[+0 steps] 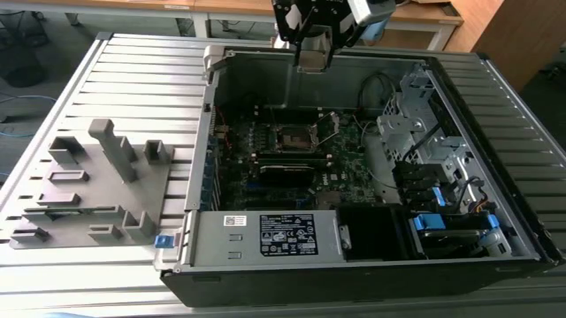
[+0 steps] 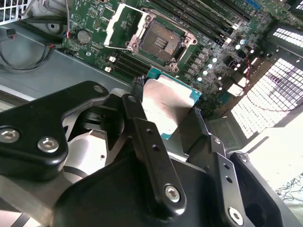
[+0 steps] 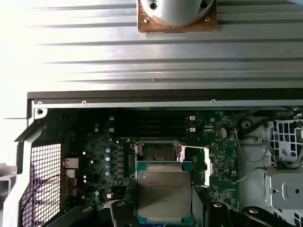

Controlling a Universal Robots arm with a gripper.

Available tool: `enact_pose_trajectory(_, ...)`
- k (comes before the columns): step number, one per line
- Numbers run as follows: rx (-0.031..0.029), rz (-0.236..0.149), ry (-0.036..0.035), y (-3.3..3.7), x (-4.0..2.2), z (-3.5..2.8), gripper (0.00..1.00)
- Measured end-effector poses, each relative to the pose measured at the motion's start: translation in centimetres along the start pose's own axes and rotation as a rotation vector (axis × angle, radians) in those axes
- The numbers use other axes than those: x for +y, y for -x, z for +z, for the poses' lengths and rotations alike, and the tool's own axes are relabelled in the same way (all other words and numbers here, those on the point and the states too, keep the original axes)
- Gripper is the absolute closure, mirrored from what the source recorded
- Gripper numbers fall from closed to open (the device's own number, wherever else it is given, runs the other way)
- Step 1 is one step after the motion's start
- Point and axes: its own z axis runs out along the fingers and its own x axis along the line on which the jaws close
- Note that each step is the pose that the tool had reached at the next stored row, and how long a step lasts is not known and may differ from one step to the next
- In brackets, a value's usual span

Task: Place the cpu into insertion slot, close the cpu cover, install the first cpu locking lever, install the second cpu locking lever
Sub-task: 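Place the cpu into insertion slot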

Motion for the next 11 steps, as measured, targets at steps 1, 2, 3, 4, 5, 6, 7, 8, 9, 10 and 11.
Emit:
enact_pose_trajectory(1,-0.0001,0.000,0.0001,0.00,0.00,0.02,0.46)
enact_pose_trajectory(2,-0.0002,0.000,0.0003,0.00,0.00,0.07,0.46)
enact_pose_trajectory(3,-0.0001,0.000,0.0002,0.00,-0.01,0.11,0.46)
enact_pose_trajectory(4,0.0000,0.000,0.0001,0.00,-0.01,0.18,0.46)
enact_pose_trajectory(5,-0.0001,0.000,0.0001,0.01,-0.02,0.26,0.46)
enact_pose_trajectory(6,0.0000,0.000,0.0000,0.01,-0.03,0.33,0.46)
enact_pose_trajectory(7,0.0000,0.000,0.0000,0.01,-0.04,0.41,0.46)
enact_pose_trajectory(8,0.0000,0.000,0.0000,0.01,-0.04,0.50,0.46)
enact_pose_trajectory(9,0.0000,0.000,0.0000,0.01,-0.05,0.58,0.46)
enact_pose_trajectory(10,-0.0001,0.000,0.0001,0.01,-0.06,0.68,0.46)
enact_pose_trajectory(11,0.0000,0.000,0.0001,0.02,-0.07,0.77,0.46)
